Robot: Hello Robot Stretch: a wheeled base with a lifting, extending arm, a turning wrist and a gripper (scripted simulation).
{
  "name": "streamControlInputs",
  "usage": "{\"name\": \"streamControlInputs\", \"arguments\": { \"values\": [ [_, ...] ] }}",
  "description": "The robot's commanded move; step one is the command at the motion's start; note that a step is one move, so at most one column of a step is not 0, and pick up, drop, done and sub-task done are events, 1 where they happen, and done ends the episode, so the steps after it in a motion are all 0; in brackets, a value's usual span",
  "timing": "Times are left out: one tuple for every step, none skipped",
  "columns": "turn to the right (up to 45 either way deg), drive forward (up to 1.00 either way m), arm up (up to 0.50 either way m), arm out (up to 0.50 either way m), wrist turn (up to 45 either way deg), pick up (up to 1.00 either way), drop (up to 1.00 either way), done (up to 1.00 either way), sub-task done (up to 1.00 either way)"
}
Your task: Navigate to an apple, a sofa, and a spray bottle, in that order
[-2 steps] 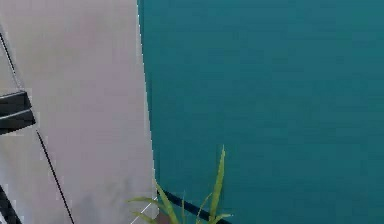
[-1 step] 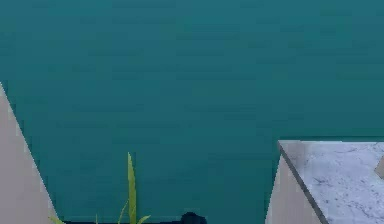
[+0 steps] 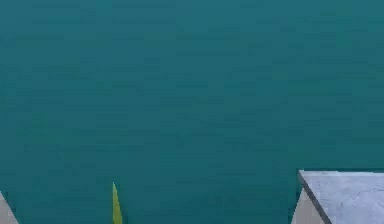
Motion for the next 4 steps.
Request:
{"name": "streamControlInputs", "arguments": {
  "values": [
    [-45.0,0.0,0.0,0.0,0.0,0.0,0.0,0.0,0.0],
    [-45.0,0.0,0.0,0.0,0.0,0.0,0.0,0.0,0.0],
    [-45.0,0.0,0.0,0.0,0.0,0.0,0.0,0.0,0.0],
    [-15.0,0.0,0.0,0.0,0.0,0.0,0.0,0.0,0.0]
  ]
}}
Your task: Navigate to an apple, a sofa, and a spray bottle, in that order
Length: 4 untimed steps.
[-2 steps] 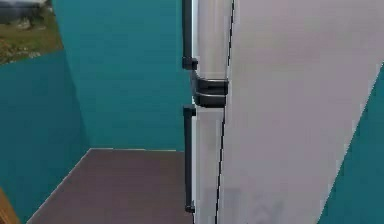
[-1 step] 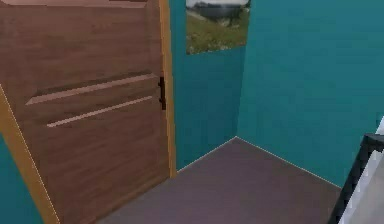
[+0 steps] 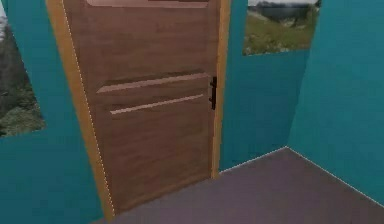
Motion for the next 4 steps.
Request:
{"name": "streamControlInputs", "arguments": {
  "values": [
    [0.0,0.3,0.0,0.0,0.0,0.0,0.0,0.0,0.0],
    [-45.0,0.0,0.0,0.0,0.0,0.0,0.0,0.0,0.0],
    [-3.0,0.0,0.0,0.0,0.0,0.0,0.0,0.0,0.0],
    [0.0,0.35,0.0,0.0,0.0,0.0,0.0,0.0,0.0]
  ]
}}
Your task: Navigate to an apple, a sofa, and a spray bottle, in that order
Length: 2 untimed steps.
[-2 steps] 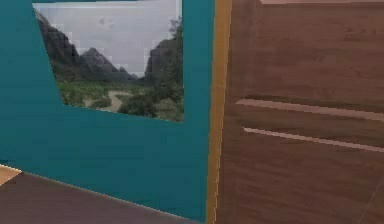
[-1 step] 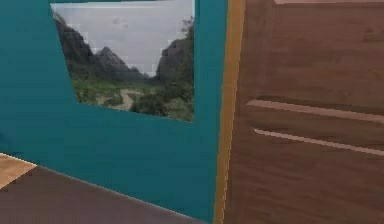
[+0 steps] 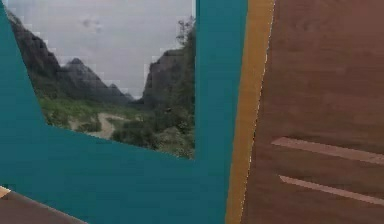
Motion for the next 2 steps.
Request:
{"name": "streamControlInputs", "arguments": {
  "values": [
    [-45.0,0.0,0.0,0.0,0.0,0.0,0.0,0.0,0.0],
    [-24.0,0.0,0.0,0.0,0.0,0.0,0.0,0.0,0.0]
  ]
}}
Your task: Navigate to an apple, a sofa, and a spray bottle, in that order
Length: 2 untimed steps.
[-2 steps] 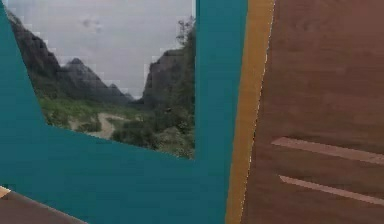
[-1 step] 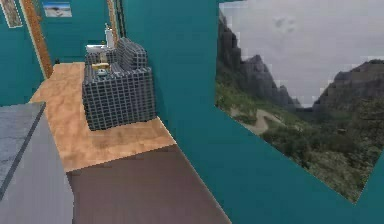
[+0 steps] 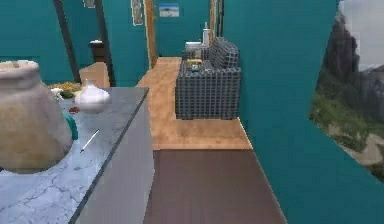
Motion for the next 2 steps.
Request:
{"name": "streamControlInputs", "arguments": {
  "values": [
    [0.0,1.0,0.0,0.0,0.0,0.0,0.0,0.0,0.0],
    [0.0,0.8,0.0,0.0,0.0,0.0,0.0,0.0,0.0]
  ]
}}
